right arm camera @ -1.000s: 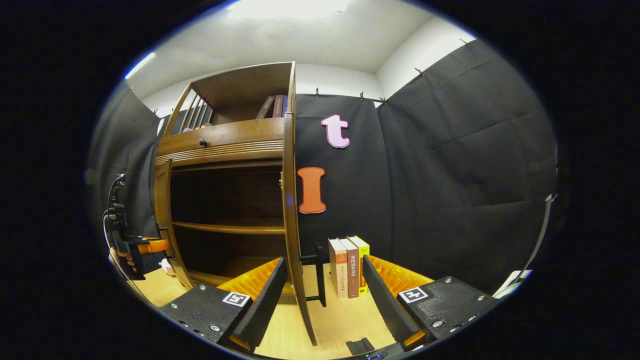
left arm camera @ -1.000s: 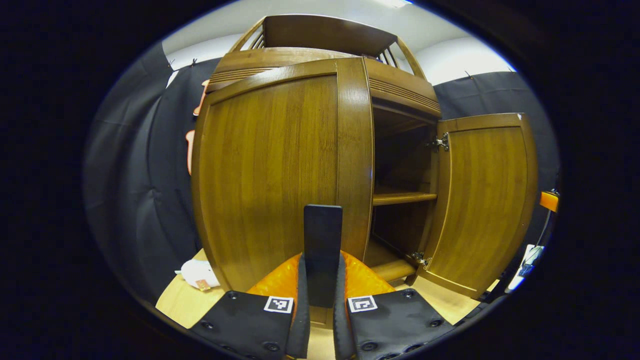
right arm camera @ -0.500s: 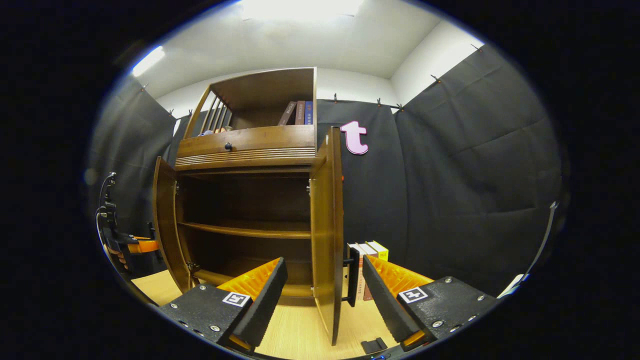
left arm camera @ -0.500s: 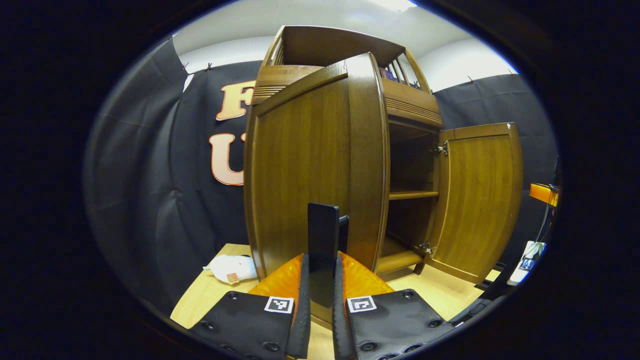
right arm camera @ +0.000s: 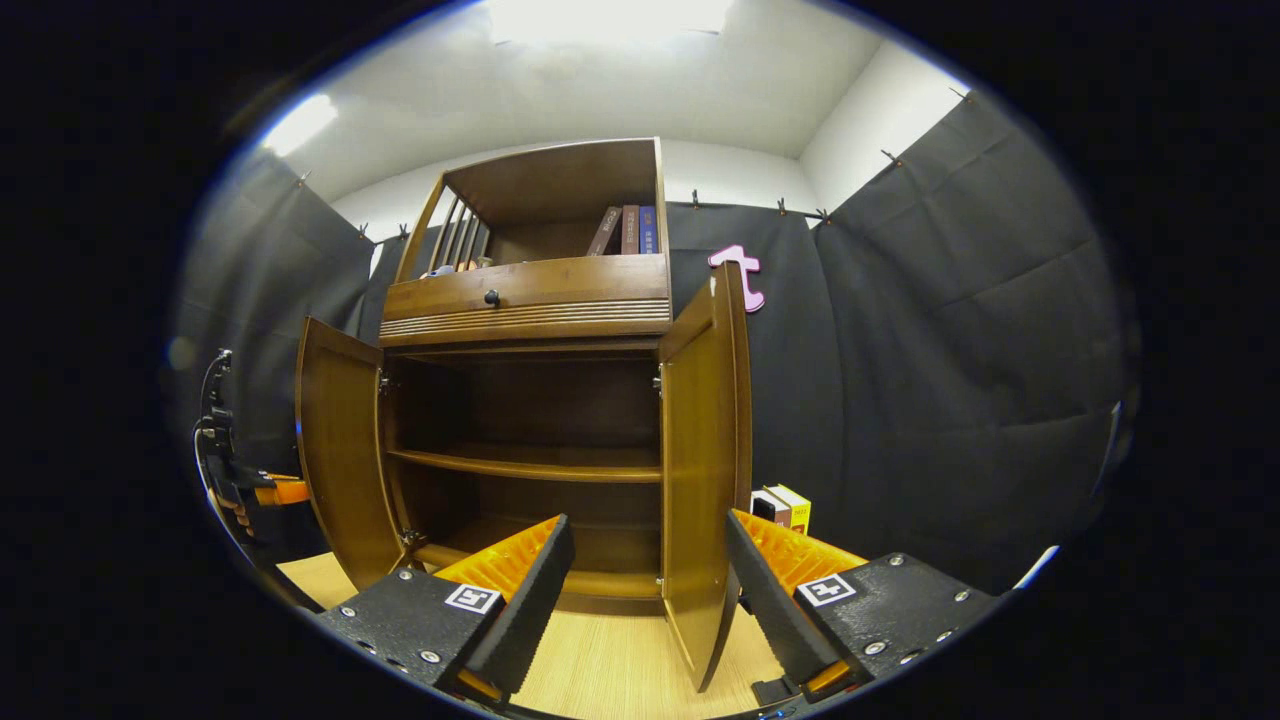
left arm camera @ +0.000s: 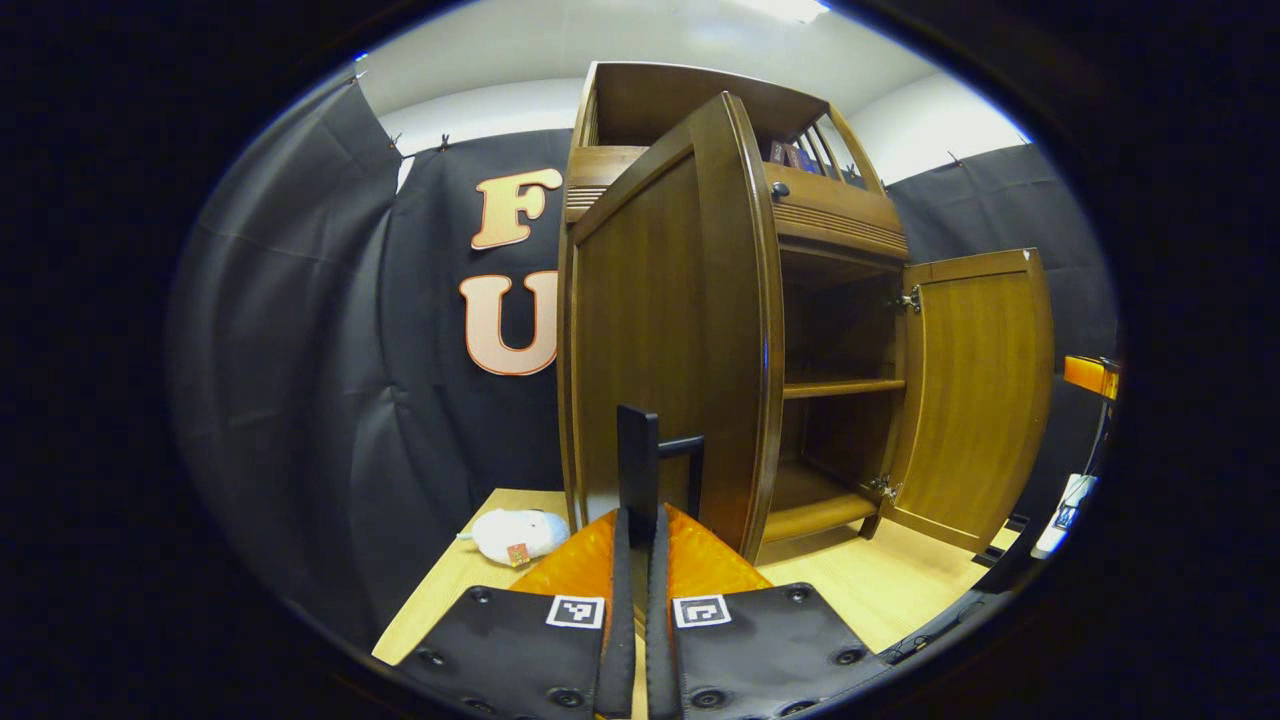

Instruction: Open the right door of the double-door shoe cabinet with the right hand, and open the left door with the left hand.

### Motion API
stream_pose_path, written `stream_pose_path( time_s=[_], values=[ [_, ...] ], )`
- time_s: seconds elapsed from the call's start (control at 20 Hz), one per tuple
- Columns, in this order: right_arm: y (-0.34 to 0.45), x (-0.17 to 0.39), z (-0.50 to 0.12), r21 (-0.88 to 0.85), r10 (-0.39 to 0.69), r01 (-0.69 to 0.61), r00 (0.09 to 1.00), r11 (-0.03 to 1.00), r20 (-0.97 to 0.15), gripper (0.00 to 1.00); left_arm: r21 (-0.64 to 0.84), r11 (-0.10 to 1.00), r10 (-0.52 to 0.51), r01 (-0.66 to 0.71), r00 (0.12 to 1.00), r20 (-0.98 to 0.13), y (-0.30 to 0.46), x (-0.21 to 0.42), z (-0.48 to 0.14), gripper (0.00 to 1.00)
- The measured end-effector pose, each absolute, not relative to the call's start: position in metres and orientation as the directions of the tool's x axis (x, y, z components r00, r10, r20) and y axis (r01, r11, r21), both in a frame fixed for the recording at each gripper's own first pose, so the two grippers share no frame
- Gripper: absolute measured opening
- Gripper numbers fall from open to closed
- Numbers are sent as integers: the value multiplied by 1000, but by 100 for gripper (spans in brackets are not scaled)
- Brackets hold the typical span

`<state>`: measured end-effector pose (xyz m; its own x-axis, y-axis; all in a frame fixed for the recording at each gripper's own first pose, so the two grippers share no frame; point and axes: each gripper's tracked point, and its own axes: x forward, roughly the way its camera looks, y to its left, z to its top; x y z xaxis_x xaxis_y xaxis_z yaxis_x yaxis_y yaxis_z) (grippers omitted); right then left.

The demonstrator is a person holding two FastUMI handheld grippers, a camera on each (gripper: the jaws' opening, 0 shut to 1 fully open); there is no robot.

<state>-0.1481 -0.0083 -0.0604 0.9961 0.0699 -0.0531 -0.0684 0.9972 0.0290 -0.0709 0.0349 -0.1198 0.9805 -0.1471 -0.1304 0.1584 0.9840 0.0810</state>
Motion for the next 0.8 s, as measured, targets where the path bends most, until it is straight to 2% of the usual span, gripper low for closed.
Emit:
stream_pose_path(
  time_s=[0.8],
  values=[
    [7,-136,-75,35,92,-90,993,995,-67,92,66,983,-161,171,977,-140,74,-76,-112,11]
  ],
)
